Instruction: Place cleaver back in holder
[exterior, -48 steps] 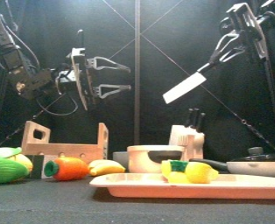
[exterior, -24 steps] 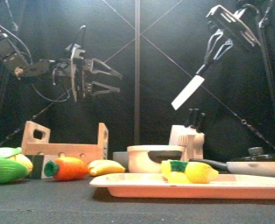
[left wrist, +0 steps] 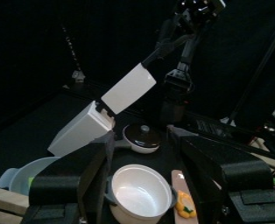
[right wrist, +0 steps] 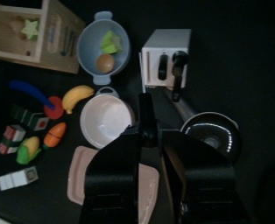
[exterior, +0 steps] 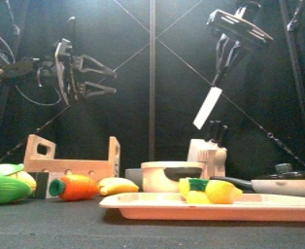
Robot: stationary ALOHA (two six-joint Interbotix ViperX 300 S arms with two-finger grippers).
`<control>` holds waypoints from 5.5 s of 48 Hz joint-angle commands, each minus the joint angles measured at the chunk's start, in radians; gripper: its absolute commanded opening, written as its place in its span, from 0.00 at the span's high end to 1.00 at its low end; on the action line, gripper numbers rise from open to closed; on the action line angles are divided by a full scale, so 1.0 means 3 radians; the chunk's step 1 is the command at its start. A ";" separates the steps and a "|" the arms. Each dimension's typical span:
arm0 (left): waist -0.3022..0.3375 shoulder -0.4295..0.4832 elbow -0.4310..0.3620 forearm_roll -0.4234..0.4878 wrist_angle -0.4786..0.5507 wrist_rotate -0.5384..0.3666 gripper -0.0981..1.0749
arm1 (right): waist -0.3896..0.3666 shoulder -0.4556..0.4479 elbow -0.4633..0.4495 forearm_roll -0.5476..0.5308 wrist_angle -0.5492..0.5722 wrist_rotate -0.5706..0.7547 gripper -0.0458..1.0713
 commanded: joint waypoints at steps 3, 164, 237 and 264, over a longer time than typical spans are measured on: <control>0.0005 -0.0077 0.0005 -0.0010 -0.0010 0.0005 0.17 | 0.0061 0.0087 -0.0220 -0.0036 0.0092 0.0000 0.51; 0.0015 -0.0077 0.0036 -0.0010 0.0041 0.0000 0.17 | -0.0240 0.0297 0.0087 0.0061 -0.0291 0.0031 0.51; 0.0010 -0.0077 0.0066 -0.0010 0.0041 -0.0005 0.17 | -0.0476 0.0767 0.0128 -0.0271 -0.0706 0.0015 0.40; 0.0015 -0.0077 0.0072 -0.0010 0.0041 -0.0005 0.17 | -0.0491 0.0813 0.0210 -0.0317 -0.0951 0.0036 0.30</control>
